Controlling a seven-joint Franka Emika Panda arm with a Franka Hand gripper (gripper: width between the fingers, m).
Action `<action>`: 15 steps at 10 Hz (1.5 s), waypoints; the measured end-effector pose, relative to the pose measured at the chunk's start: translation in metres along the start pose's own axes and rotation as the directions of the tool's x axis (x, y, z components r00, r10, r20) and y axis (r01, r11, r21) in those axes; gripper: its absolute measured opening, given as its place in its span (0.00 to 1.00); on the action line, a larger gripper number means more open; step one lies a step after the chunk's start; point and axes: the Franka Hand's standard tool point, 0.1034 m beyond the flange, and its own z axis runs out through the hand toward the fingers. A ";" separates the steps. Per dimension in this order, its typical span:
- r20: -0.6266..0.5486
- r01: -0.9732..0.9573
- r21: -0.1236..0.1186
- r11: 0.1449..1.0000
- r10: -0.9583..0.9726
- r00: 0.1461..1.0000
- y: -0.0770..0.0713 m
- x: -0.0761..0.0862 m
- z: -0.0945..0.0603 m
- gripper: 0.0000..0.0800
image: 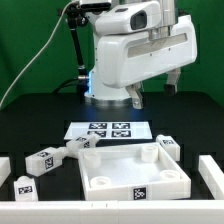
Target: Assemble one leg
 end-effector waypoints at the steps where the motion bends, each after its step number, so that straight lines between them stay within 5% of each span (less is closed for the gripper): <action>1: 0.000 0.000 0.000 1.000 0.000 1.000 0.000 0.000 0.000 0.81; 11: 0.003 0.003 0.001 1.000 -0.003 1.000 0.000 -0.001 0.002 0.81; 13: 0.042 0.282 -0.023 0.959 -0.281 0.959 -0.005 -0.014 -0.001 0.81; 15: 0.120 0.496 0.044 0.867 -0.498 0.859 -0.014 -0.025 0.007 0.81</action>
Offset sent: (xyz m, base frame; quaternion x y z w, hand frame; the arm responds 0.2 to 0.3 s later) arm 0.0000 0.0000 0.0000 0.0000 0.0000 0.0000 1.0000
